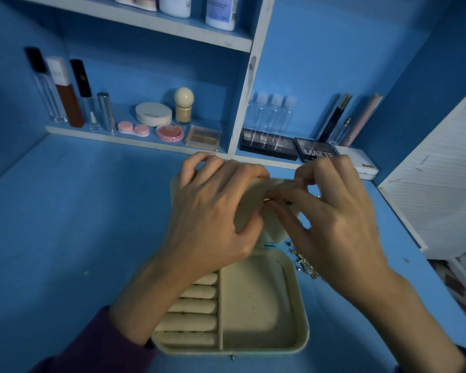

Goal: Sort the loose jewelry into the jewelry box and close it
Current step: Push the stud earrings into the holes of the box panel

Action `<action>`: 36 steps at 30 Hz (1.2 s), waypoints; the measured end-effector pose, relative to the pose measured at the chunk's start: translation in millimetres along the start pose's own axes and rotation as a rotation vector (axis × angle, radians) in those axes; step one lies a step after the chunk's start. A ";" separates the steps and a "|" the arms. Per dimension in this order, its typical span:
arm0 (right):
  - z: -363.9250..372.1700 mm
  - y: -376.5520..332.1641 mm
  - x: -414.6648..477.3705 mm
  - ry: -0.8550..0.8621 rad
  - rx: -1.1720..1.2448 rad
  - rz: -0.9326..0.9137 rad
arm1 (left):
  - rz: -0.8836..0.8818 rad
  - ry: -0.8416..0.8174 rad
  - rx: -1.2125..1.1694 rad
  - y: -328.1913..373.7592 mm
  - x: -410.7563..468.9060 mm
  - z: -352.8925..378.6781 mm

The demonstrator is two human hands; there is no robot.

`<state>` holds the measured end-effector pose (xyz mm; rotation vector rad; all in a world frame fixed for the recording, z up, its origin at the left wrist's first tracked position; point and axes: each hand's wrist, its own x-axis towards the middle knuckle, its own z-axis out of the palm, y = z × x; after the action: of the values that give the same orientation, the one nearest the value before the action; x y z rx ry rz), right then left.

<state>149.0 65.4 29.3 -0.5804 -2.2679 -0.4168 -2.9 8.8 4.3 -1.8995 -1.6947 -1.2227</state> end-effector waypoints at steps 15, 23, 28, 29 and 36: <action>1.1 3.7 1.6 0.000 0.131 0.173 | 0.018 0.058 0.038 -0.7 -1.3 3.7; 6.2 3.4 -7.1 0.087 0.109 0.161 | 0.013 0.066 0.017 -0.7 -1.5 4.3; 8.2 3.3 -8.8 0.095 0.130 0.156 | 0.016 0.069 0.031 -1.2 -1.4 4.4; 6.2 4.2 -8.3 0.079 0.159 0.163 | 0.017 0.072 0.032 -1.2 -1.8 4.4; -16.4 38.9 2.0 0.086 0.696 0.645 | 0.026 0.085 0.035 -1.9 -1.8 6.0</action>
<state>177.7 91.3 46.5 -0.8350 -1.8315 0.6260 -2.2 12.5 -1.1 -1.8167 -1.6325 -1.2380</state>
